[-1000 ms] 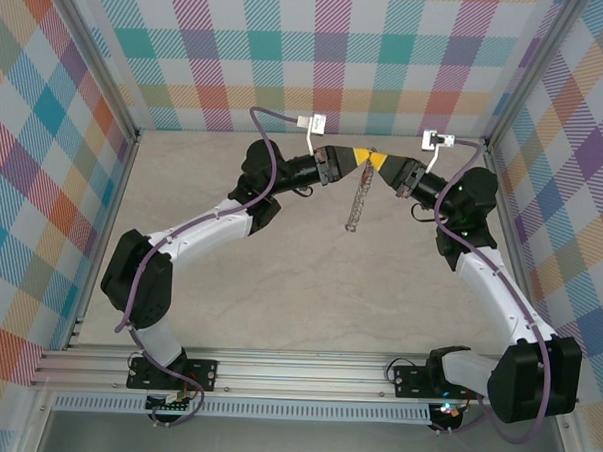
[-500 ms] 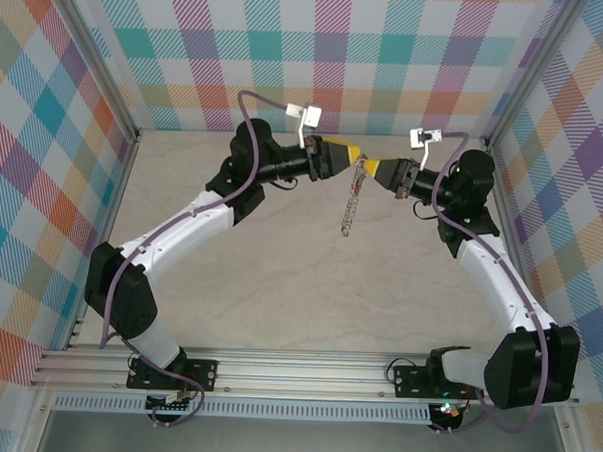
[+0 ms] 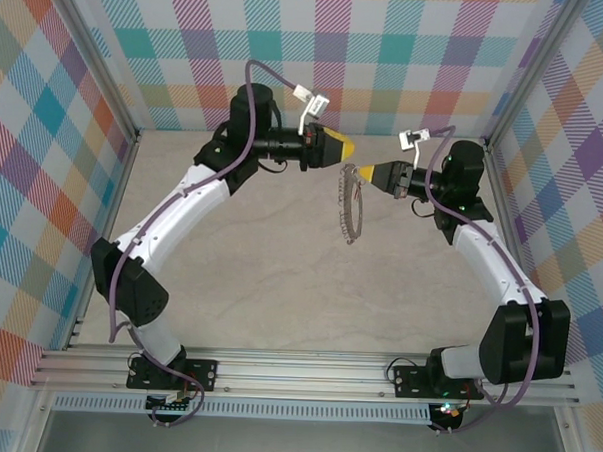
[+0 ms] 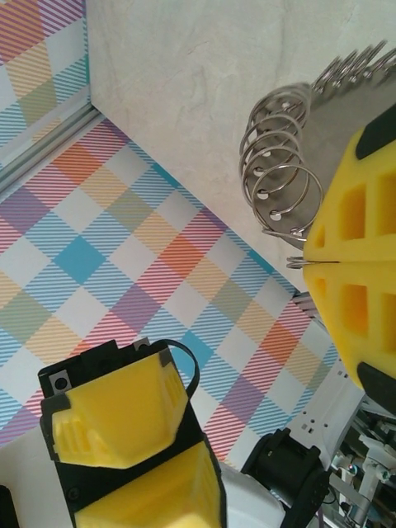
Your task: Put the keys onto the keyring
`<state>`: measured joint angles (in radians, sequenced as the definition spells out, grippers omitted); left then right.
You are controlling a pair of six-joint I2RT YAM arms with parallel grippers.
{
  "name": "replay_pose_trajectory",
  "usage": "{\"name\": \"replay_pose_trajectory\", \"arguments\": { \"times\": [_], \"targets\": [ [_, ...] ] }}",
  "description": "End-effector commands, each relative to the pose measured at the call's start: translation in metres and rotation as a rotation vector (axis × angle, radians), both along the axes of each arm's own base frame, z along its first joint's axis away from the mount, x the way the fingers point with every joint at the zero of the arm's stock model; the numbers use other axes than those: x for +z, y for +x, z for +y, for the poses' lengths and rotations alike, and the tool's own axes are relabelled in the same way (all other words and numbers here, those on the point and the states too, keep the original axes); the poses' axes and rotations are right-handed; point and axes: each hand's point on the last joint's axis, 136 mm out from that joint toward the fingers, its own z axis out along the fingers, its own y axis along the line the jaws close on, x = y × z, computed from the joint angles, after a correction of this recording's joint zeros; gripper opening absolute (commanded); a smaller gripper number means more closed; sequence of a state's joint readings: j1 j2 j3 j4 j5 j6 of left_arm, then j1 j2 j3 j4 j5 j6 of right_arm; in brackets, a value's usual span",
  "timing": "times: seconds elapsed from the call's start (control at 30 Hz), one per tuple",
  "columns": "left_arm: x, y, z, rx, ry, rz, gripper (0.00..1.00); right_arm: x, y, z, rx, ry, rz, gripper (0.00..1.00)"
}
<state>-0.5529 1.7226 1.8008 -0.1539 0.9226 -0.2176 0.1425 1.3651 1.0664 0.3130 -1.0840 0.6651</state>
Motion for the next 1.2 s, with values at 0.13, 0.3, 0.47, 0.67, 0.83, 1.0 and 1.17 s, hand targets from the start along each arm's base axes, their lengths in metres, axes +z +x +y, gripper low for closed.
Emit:
{"name": "replay_pose_trajectory", "arguments": {
  "times": [0.13, 0.3, 0.47, 0.67, 0.83, 1.0, 1.17],
  "targets": [
    [-0.031, -0.005, -0.007, -0.116, 0.068, 0.083, 0.24, 0.012, -0.001, 0.000, 0.031, 0.016, -0.065, 0.00],
    [-0.041, 0.000, -0.012, -0.120, 0.076, 0.101, 0.23, 0.010, 0.000, 0.000, 0.032, 0.018, -0.059, 0.00],
    [-0.047, 0.003, -0.016, -0.121, 0.081, 0.111, 0.22, 0.008, 0.000, 0.000, 0.030, 0.018, -0.056, 0.00],
    [-0.048, 0.004, -0.019, -0.117, 0.082, 0.115, 0.22, 0.007, 0.000, 0.000, 0.032, 0.020, -0.054, 0.00],
    [-0.043, 0.013, -0.016, -0.054, 0.076, 0.077, 0.23, 0.006, -0.001, 0.000, 0.032, 0.017, -0.054, 0.00],
    [-0.028, 0.021, -0.011, -0.004, 0.038, 0.047, 0.31, 0.004, -0.001, 0.000, 0.026, 0.016, -0.048, 0.00],
    [-0.029, 0.020, -0.012, -0.014, 0.037, 0.058, 0.32, 0.004, 0.000, -0.001, 0.024, 0.017, -0.053, 0.00]
  ]
}}
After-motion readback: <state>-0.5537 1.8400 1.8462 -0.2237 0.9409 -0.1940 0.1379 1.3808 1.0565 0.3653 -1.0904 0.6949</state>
